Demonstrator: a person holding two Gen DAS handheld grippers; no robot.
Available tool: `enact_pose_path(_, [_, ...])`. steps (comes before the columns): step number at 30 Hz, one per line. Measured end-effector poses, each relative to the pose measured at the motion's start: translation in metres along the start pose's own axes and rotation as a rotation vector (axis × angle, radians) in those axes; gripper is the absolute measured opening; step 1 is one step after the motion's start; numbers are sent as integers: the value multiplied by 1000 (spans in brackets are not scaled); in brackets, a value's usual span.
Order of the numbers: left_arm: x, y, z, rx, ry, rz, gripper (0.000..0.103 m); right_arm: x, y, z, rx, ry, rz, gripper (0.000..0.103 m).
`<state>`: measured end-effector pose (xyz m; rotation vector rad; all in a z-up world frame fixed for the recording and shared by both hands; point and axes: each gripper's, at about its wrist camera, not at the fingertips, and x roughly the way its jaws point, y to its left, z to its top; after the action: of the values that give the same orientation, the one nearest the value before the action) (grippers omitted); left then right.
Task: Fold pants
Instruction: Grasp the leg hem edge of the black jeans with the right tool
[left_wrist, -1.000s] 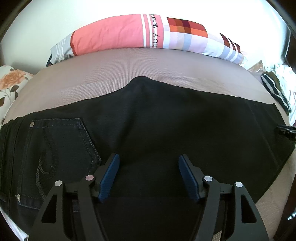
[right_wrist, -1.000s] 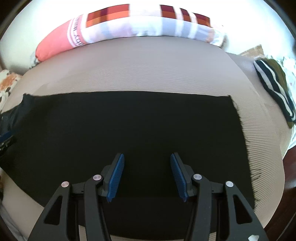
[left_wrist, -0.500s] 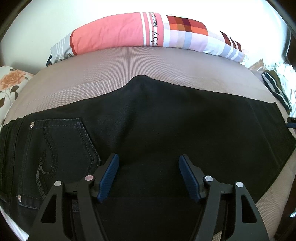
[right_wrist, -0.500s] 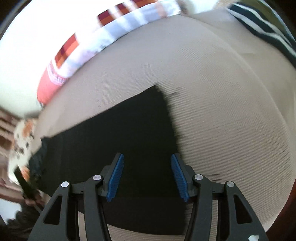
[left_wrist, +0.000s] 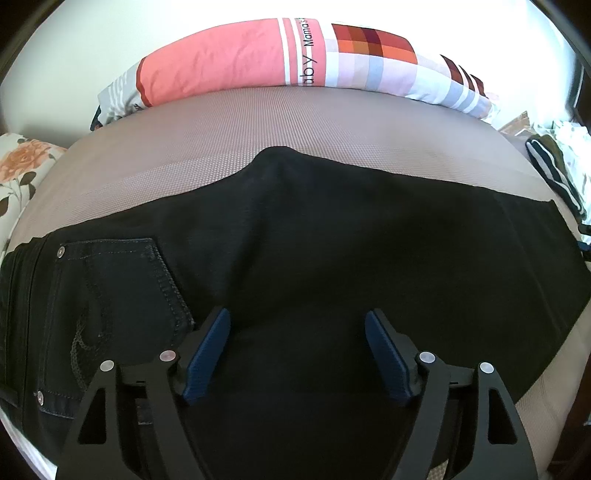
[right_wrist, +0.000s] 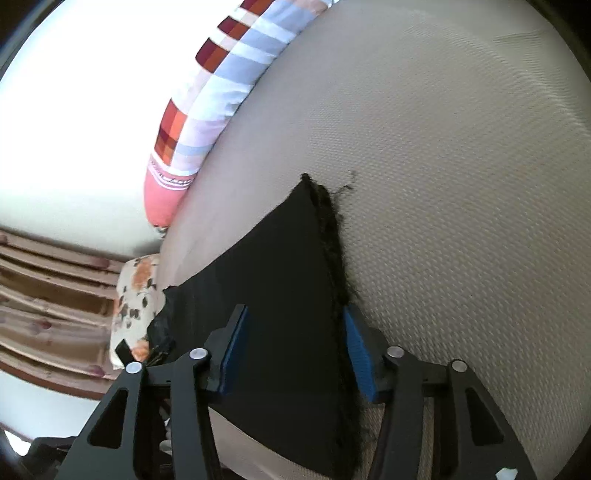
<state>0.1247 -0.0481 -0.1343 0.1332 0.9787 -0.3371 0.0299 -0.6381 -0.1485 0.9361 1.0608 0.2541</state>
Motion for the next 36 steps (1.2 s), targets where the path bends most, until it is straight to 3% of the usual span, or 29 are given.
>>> enact_pose_path(5, [0, -2, 1, -1, 1, 6, 78, 31, 6, 9, 2, 34, 45, 20])
enact_pose_path(6, [0, -2, 1, -1, 1, 6, 78, 34, 9, 10, -1, 27, 34, 14])
enact_pose_path(9, [0, -3, 1, -1, 0, 5, 78, 34, 16, 8, -26, 17, -44, 9])
enact_pose_path(14, [1, -3, 1, -1, -12, 3, 79, 30, 35, -1, -6, -21, -146, 7])
enact_pose_path(23, [-4, 2, 2, -47, -4, -26, 80, 40, 126, -29, -25, -64, -164, 7])
enact_pose_path(29, [-22, 18, -5, -106, -34, -62, 80, 83, 197, -43, -101, -26, -179, 7])
enact_pose_path(36, [-51, 41, -12, -144, -103, -65, 80, 161, 250, -52, -134, 38, -168, 6])
